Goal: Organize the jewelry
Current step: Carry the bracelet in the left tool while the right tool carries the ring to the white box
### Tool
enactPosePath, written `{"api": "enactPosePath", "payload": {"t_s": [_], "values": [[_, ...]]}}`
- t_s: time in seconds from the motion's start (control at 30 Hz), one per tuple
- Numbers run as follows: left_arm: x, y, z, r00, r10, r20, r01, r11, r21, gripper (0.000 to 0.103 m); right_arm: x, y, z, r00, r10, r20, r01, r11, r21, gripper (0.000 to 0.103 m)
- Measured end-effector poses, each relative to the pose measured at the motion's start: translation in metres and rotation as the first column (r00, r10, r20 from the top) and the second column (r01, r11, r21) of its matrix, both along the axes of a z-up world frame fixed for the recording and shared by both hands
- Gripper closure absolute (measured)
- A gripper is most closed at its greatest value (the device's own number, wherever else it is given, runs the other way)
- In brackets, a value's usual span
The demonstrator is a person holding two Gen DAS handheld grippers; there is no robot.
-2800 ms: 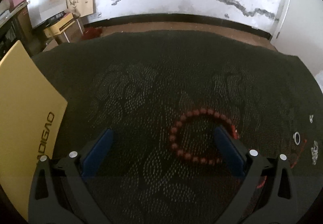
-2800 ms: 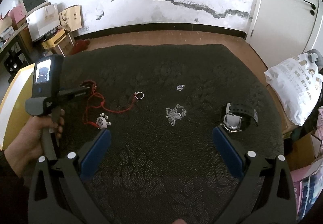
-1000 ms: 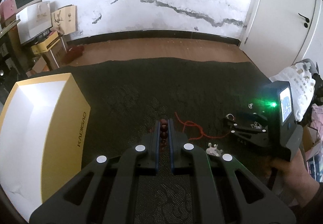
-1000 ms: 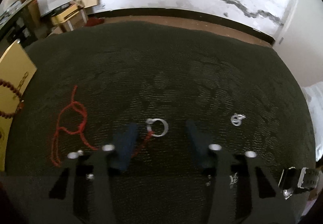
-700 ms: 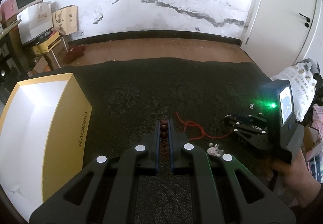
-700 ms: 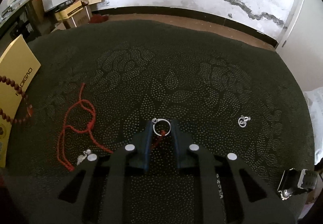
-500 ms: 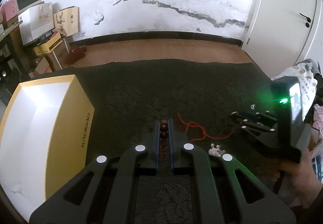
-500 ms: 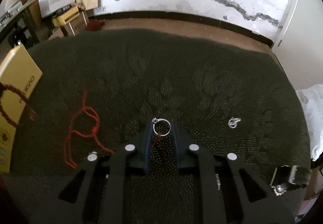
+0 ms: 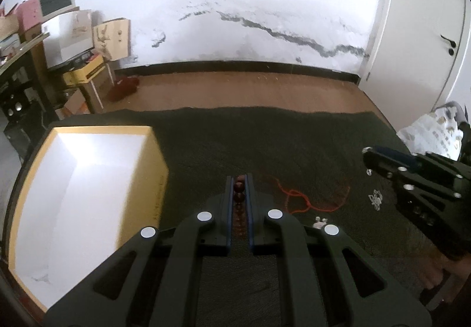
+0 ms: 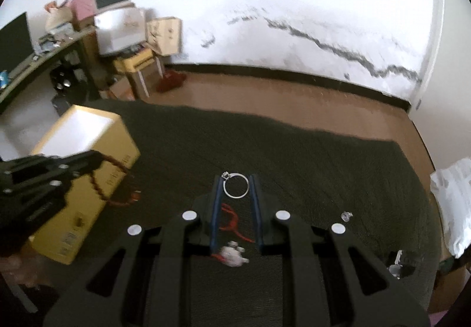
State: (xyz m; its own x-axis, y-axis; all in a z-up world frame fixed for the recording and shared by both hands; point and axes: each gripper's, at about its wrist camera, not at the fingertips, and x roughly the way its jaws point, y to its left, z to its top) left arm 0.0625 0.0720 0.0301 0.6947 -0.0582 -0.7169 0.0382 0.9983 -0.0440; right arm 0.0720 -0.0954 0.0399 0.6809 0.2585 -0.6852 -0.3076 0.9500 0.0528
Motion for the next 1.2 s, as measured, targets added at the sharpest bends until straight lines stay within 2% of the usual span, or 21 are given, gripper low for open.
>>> {"api": "enactPosePath", "payload": {"t_s": [0.1,0.23,0.5,0.6,0.83,1.0,1.2], "values": [[-0.006,0.017,0.010,1.000,0.027,0.012,-0.027,1.000,-0.004,0.096,-0.012,0.024,0.024,0.999,0.035,0.034,-0.036,0.999,0.016,0.084],[-0.019,0.048,0.020,0.996,0.081,0.026,-0.081,0.997,-0.005,0.096,-0.023,0.058,0.042,0.995,0.087,0.054,-0.089,0.995,0.033,0.084],[-0.041,0.134,0.030,0.977,0.209,0.042,-0.208,0.978,-0.023,0.096,-0.032,0.145,0.051,0.977,0.205,0.059,-0.207,0.978,0.038,0.084],[-0.050,0.166,0.029,0.964,0.260,0.053,-0.260,0.966,-0.007,0.096,-0.034,0.179,0.049,0.968,0.243,0.055,-0.245,0.969,0.033,0.084],[-0.050,0.224,-0.007,0.934,0.357,-0.009,-0.357,0.934,0.026,0.096,-0.039,0.238,0.034,0.952,0.303,0.034,-0.303,0.953,0.010,0.084],[-0.042,0.240,-0.039,0.927,0.364,-0.091,-0.362,0.931,0.043,0.096,-0.038,0.258,0.022,0.947,0.321,0.017,-0.321,0.947,0.004,0.084],[-0.035,0.250,-0.057,0.924,0.357,-0.140,-0.351,0.934,0.065,0.096,-0.036,0.267,0.017,0.945,0.326,0.007,-0.326,0.945,0.002,0.084]]}}
